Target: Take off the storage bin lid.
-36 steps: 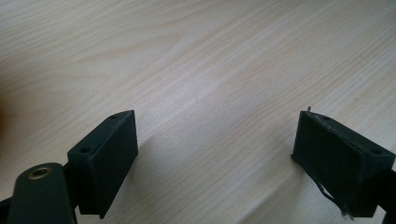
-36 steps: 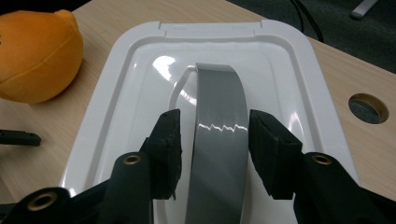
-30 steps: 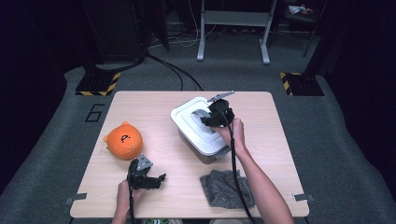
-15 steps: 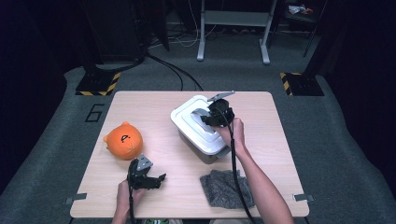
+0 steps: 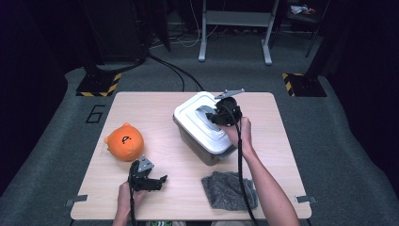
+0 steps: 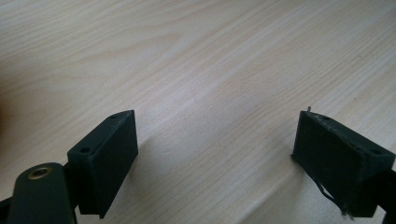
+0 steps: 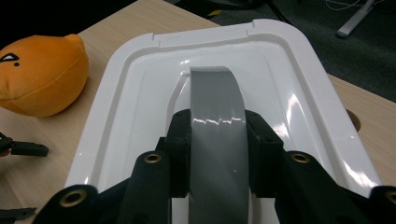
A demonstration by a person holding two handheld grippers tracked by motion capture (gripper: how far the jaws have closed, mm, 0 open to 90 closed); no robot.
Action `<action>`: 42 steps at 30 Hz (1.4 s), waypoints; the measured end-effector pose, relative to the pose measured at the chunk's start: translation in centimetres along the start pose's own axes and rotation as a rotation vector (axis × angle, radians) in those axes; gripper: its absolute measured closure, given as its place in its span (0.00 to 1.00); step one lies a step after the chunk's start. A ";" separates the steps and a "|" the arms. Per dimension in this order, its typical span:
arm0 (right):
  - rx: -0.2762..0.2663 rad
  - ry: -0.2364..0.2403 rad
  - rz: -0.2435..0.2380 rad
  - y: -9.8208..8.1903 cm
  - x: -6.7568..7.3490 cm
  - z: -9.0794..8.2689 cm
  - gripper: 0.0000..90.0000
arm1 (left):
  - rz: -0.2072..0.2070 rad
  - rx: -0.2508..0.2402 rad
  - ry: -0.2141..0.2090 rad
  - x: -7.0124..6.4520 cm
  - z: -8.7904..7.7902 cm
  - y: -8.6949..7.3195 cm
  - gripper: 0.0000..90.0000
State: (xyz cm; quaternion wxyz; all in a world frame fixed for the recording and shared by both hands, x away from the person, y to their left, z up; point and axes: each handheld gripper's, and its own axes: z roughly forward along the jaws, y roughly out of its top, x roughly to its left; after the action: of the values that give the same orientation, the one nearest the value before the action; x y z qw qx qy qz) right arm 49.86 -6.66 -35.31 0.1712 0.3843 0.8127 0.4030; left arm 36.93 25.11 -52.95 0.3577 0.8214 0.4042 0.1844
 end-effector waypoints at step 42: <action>-0.058 -0.124 0.117 -2.3 -6.7 -6.2 0.73 | -0.005 -0.003 0.000 0.0 0.0 0.0 0.15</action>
State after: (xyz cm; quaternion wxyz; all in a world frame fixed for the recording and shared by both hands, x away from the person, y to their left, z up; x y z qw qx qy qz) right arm 49.44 -15.90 -33.50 0.2085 0.4503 0.7647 0.4111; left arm 36.93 25.08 -52.97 0.3594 0.8198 0.4059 0.1843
